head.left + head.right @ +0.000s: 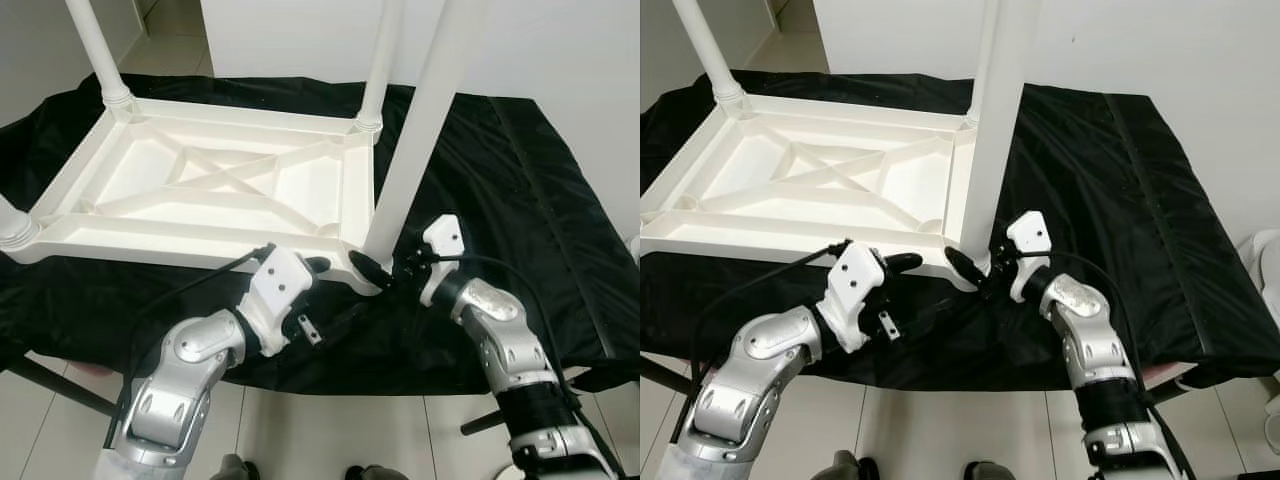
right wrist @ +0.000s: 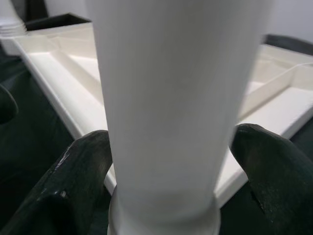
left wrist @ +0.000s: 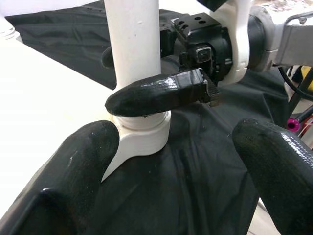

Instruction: Building children table

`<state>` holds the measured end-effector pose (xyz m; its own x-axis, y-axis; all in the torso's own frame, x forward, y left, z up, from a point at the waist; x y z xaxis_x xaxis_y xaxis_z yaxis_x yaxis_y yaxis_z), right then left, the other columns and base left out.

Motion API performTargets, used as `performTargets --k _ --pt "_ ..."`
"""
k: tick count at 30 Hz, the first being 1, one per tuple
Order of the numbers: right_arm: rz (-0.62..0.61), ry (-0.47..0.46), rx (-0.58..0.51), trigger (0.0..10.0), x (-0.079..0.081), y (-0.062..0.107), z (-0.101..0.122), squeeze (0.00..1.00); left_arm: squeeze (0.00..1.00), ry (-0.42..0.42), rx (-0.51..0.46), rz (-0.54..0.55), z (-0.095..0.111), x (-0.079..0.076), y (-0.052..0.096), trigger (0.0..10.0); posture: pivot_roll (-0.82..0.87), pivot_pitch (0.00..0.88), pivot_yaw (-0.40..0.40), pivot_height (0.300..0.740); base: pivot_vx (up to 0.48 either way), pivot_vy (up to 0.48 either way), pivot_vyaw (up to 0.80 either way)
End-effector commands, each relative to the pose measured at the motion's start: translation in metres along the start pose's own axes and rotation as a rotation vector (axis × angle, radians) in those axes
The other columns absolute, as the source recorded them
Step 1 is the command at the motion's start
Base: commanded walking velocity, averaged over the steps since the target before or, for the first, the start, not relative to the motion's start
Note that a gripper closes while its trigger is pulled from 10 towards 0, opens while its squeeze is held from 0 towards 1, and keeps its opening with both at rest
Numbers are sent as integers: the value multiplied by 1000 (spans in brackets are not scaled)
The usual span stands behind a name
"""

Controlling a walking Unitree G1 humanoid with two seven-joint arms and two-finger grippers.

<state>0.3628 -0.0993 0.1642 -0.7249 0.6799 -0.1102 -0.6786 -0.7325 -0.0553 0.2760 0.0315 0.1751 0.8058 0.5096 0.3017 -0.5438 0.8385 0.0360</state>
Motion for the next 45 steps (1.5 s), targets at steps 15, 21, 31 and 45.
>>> performTargets --k 15,21,31,45 --pt "108 8 58 745 -3 -8 -12 0 0 3 38 152 -10 11 3 10000 -85 92 -1 740 0 0 0" --pt "64 -37 37 10000 -1 -6 -14 0 0 1 38 152 -10 10 2 10000 -86 88 1 740 0 0 0" --pt "-201 -56 1 10000 -7 -4 -13 0 0 0 37 151 -10 10 2 10000 -89 92 2 740 0 0 0" --pt "-759 -149 32 10000 0 14 -32 0 0 2 39 165 -10 13 3 10000 -85 91 -2 740 0 0 0"
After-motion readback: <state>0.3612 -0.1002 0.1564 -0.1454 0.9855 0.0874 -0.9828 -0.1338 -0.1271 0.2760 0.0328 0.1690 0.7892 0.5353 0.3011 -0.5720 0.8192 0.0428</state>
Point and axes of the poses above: a point about 5 cm out from each wrist's last joint towards the gripper, its own y axis pointing back from the gripper into the wrist, its own z axis along the axis of the wrist's last joint, x = y × z, the point moved 6 cm from there along -y, pointing out of the wrist towards the gripper, and after that the axes turned 5 degrees about -y, right-handed, at the moved point
